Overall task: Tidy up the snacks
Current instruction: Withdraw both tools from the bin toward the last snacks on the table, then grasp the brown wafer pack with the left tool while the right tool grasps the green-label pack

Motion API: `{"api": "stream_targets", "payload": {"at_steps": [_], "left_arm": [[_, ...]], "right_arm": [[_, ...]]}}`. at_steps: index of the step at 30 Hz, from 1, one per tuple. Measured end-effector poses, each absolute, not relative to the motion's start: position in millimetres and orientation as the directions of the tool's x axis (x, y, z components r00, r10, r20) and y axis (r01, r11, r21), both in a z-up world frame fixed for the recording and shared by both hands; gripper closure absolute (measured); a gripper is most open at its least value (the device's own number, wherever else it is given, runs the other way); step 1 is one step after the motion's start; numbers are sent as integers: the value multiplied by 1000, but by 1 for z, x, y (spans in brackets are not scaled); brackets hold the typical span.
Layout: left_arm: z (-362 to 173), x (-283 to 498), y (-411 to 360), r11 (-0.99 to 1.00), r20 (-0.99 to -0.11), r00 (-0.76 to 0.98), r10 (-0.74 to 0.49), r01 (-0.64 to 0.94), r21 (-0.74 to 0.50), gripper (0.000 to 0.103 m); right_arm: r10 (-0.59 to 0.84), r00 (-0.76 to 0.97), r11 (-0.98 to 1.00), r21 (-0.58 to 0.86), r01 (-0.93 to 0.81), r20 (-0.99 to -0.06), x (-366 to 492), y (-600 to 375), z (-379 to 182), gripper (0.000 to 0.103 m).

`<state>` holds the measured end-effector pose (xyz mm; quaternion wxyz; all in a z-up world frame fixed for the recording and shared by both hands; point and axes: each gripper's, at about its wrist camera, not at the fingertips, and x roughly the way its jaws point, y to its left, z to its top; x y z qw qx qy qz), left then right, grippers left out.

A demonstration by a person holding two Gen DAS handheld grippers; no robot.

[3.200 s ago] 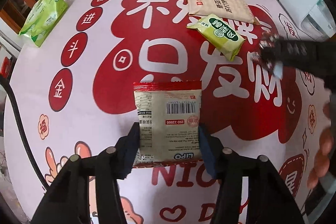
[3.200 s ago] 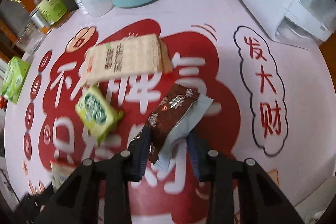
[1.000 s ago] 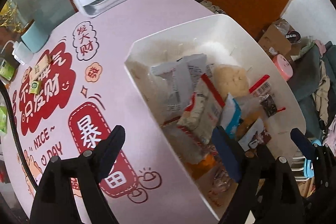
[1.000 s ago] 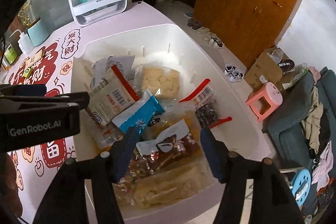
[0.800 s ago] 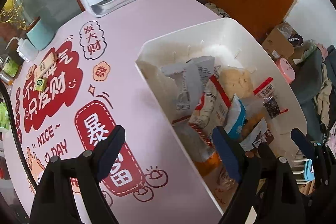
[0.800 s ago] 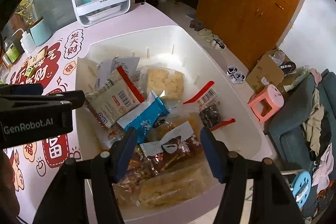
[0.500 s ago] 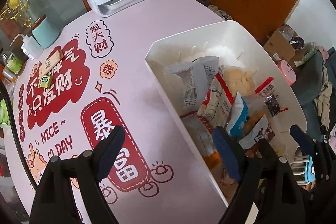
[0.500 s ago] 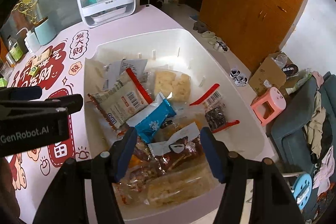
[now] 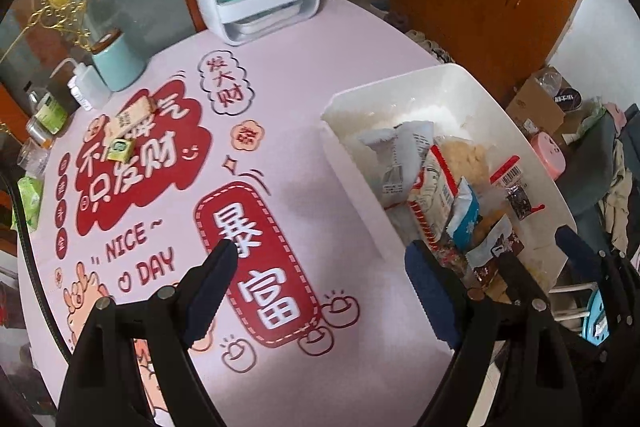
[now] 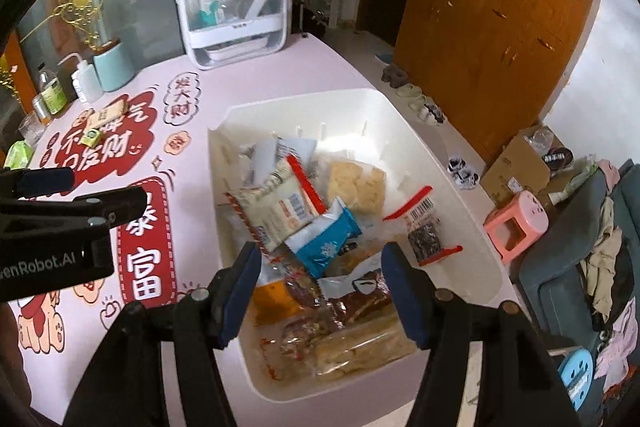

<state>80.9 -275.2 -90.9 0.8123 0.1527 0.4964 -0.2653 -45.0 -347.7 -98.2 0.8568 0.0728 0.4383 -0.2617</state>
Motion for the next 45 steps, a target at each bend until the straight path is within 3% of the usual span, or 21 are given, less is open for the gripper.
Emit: {"api": "stream_targets", "payload": {"at_steps": [9,16,21,25,33,40,45], "left_arm": [[-85,86,-202,860,-875,437,-210,508,48,18],[-73,115,-114,916,-870,486,-85,382,124,18],[-37,153,-50,928,-849,528,10,312,205,18],[13,178,-13,907,-770,626,123,244,343,18],[81,244,8,848,-671,718,185,228,478,16],[53,348,-4,756,-701,664,260,311,576,16],[6,417,-23,672,-707,648,282,393,628,16]], "right_arm": [[-318,545,909,-86,408,-776,-28,-308,-86,40],[-166,625,974,-26,226,-763,11,-264,-69,40],[-57,677,996,1,85,-734,51,-236,-39,40],[11,708,1000,11,-5,-706,90,-220,-5,40],[79,715,994,2,-108,-694,191,-201,46,40],[115,641,981,-16,-195,-759,283,-182,43,40],[104,584,958,-77,-277,-805,340,-168,5,40]]}}
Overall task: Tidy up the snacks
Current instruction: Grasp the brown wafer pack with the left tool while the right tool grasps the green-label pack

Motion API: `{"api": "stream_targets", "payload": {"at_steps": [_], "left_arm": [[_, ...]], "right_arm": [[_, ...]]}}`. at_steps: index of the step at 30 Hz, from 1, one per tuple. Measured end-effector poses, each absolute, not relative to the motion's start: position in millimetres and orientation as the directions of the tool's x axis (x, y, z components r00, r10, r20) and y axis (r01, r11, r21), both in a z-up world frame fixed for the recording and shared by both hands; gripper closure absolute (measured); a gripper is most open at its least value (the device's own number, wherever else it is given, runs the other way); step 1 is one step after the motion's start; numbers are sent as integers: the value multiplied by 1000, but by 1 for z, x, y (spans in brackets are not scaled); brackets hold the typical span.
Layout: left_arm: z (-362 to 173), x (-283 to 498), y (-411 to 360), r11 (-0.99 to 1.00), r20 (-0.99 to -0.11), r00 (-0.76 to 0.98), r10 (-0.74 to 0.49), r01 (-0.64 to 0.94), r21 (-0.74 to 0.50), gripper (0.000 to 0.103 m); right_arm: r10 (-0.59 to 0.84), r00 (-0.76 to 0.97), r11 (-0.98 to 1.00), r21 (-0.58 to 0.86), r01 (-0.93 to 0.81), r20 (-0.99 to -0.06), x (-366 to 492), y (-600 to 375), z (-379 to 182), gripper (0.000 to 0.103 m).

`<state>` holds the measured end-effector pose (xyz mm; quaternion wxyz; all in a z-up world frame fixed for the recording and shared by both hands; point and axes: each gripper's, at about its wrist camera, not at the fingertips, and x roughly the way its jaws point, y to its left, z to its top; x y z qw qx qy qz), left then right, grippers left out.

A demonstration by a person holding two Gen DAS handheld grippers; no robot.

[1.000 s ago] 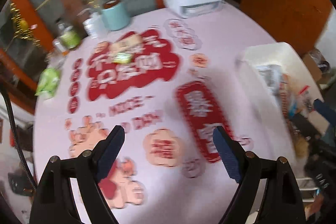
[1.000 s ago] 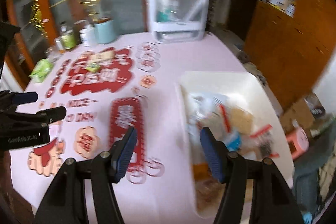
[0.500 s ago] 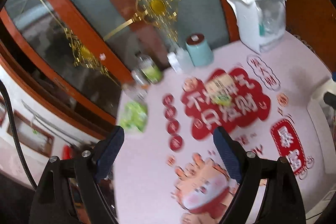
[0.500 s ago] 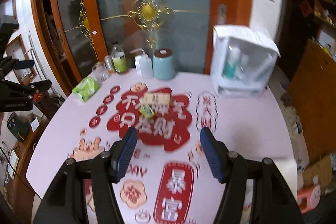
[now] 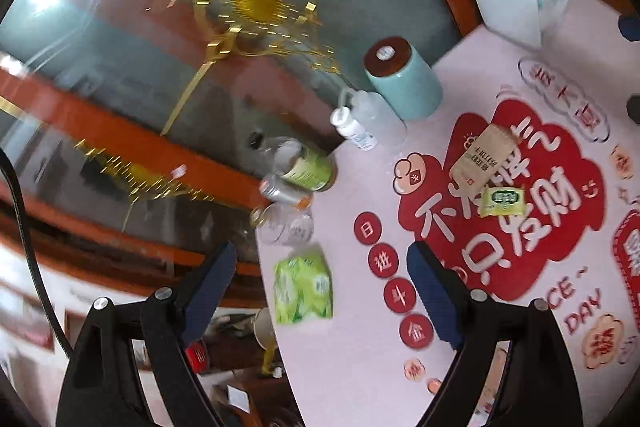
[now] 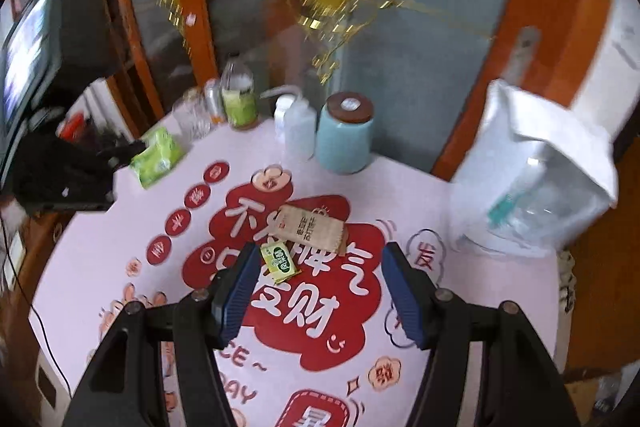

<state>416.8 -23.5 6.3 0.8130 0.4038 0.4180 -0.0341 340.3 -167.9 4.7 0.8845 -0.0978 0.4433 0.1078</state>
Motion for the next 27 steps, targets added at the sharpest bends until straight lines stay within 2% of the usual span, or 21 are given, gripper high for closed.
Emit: {"api": "stream_targets", "payload": {"at_steps": [3,7,13,19,24,25,26,27], "left_arm": [[-31,456,-36,636,-731,625,274,452,625,16],[-92,497,-56,575,-775,577,258,553,603,16],[-166,529,-75,533,-854,485,191,679,505,16],[-206,545,-89,522,-915,383,122,759,388,16],[-223,553,-96,519,-931,352,96,781,348,16],[-228,554,-97,515,-932,348,97,784,347,16],[-231,555,-98,512,-933,347,98,786,346,16],[-234,556,-99,510,-935,341,95,790,340,16]], "right_arm": [[127,541,946,-63,-319,-832,368,-172,-37,40],[244,461,922,57,-382,-853,390,-177,-102,40],[325,381,883,133,-450,-866,401,-164,-183,40],[327,356,865,125,-486,-875,411,-146,-224,40],[296,353,841,67,-536,-887,412,-126,-243,40],[271,355,840,40,-541,-895,411,-123,-247,42],[256,388,831,-4,-557,-885,407,-118,-247,48],[247,396,823,-24,-568,-884,403,-116,-247,62]]}}
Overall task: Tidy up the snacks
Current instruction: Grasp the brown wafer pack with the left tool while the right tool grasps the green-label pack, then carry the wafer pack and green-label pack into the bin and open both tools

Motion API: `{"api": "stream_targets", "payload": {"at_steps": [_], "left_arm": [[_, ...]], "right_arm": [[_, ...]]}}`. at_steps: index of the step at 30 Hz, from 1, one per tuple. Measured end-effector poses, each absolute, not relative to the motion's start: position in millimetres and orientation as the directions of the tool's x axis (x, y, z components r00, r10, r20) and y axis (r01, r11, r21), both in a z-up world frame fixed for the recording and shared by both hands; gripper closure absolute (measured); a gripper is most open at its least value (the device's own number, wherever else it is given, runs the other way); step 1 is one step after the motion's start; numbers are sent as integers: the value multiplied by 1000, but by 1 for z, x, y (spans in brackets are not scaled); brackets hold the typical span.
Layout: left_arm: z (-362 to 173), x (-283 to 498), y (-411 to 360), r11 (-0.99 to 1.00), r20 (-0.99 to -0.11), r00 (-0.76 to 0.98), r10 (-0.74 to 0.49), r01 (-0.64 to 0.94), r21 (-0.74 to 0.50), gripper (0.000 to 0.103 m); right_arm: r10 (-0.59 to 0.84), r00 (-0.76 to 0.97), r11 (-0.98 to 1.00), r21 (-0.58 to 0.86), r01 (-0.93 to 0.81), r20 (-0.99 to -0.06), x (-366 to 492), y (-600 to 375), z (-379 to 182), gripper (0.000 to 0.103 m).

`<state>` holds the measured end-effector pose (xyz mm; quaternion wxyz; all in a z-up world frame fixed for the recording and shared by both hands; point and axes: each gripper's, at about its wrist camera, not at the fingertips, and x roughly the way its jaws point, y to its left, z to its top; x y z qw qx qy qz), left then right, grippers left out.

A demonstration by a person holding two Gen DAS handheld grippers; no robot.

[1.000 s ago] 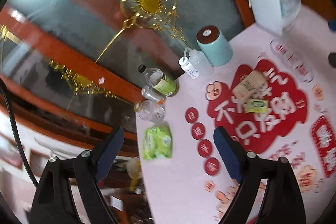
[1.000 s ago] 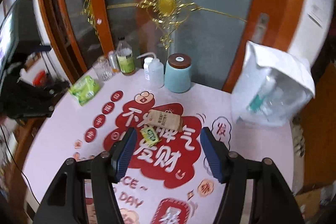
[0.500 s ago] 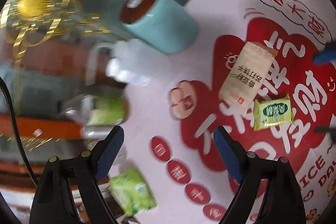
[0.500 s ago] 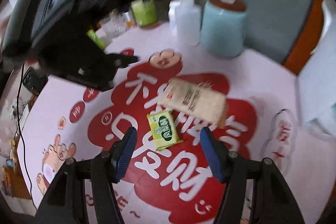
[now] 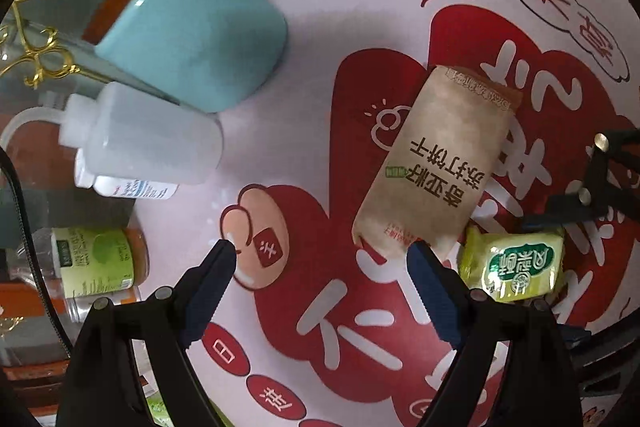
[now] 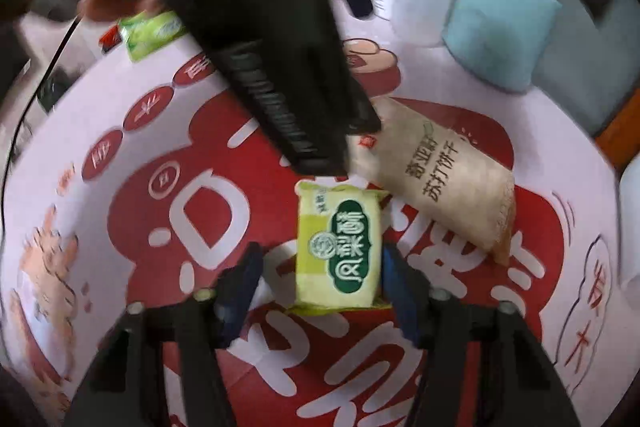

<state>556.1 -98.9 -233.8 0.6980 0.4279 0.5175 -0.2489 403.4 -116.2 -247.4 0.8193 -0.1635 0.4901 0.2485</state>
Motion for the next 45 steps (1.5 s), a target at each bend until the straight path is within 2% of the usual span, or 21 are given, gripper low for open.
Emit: {"api": "stream_targets", "payload": {"at_steps": [3,13,19,21,24,25,26,38,45], "left_arm": [[-235,559,-103,515,-947,317,56,803,300,16],[-237,564,-129,464,-981,186,-57,875,139,16],[-252,555,-151,420,-992,121,-23,902,100,17],[-253,557,-156,429,-995,92,-40,901,65,20],[-254,563,-157,449,-997,35,-64,894,2,35],[-252,562,-159,448,-996,38,-75,894,0,42],[-252,562,-159,447,-996,41,-75,894,3,43],[-250,512,-132,591,-990,82,-113,806,-1,45],[-260,431,-90,718,-991,131,-39,693,63,46]], "right_arm": [[293,346,827,54,-560,-891,394,-123,-243,64],[259,342,868,63,-492,-903,360,-151,-241,64],[248,323,886,80,-456,-913,361,-158,-241,64],[250,321,891,87,-445,-913,359,-158,-242,64],[254,320,899,100,-427,-913,355,-164,-241,64],[253,321,902,103,-419,-913,354,-165,-241,64],[252,322,904,104,-414,-913,353,-166,-241,64],[237,348,945,131,-300,-907,314,-177,-226,64],[190,358,973,127,-192,-914,271,-184,-220,64]]}}
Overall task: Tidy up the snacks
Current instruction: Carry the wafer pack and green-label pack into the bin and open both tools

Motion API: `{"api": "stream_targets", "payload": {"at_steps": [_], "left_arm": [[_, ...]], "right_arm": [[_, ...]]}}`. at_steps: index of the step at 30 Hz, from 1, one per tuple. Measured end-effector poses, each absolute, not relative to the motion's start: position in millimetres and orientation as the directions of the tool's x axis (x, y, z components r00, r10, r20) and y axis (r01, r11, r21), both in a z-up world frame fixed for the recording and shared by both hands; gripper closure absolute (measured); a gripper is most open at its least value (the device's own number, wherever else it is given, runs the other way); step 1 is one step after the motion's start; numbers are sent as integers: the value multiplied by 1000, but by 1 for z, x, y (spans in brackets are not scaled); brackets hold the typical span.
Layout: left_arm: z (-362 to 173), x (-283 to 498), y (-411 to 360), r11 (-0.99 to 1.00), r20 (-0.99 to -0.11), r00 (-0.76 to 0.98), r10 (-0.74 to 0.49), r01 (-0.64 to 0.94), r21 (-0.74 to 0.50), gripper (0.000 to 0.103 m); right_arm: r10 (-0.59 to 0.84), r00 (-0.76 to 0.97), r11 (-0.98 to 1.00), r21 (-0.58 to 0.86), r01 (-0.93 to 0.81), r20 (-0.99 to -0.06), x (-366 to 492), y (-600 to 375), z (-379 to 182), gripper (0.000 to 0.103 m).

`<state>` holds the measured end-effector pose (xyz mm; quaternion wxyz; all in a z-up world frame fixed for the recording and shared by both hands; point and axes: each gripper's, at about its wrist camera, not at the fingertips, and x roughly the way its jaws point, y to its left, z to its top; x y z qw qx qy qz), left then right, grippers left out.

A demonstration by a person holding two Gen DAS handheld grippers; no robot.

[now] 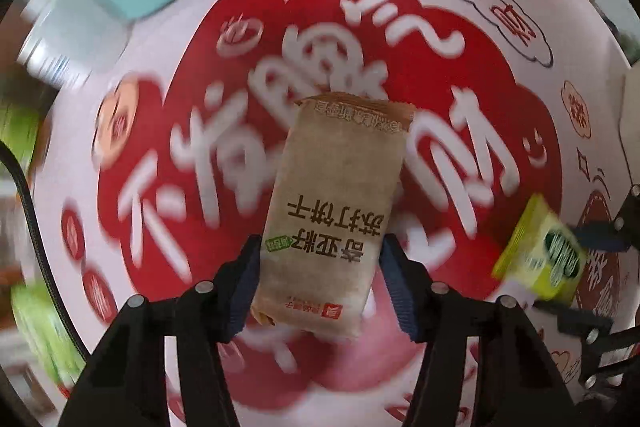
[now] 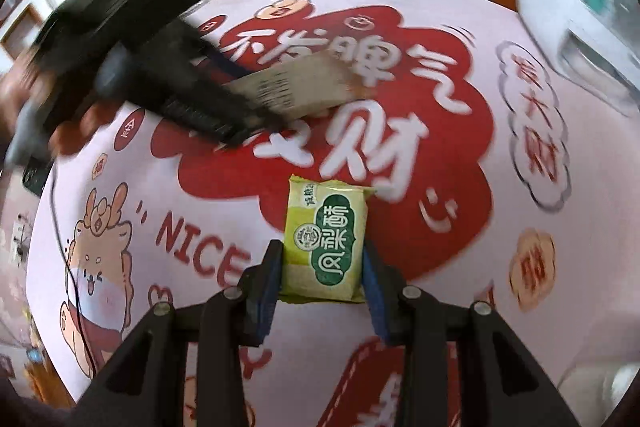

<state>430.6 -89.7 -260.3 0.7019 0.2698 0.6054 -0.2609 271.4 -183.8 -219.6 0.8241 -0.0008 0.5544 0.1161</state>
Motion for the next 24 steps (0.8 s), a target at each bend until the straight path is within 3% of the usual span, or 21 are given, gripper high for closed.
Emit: {"api": "stream_targets", "payload": {"at_steps": [6,11,14,18,24], "left_arm": [[-235,360,-63,808,-987,149,-64,588,37,46],[-175,293,-58,867,-961,233,-149,498,-14,46],[-144,261,-81,889,-942,259,-211,451,-75,46],[-114,206,-117,909,-922,324,-213,412,-65,46],[-103,137,-187,897,-906,305,-292,417,-149,46]], "right_arm": [[187,386,981,155,-114,-903,230,-197,-201,64],[179,439,982,132,-137,-880,188,-210,-177,64],[191,451,981,151,-124,-872,165,-229,-160,64],[177,496,984,135,-120,-850,120,-258,-125,64],[91,589,996,63,-67,-803,45,-314,-79,64]]}}
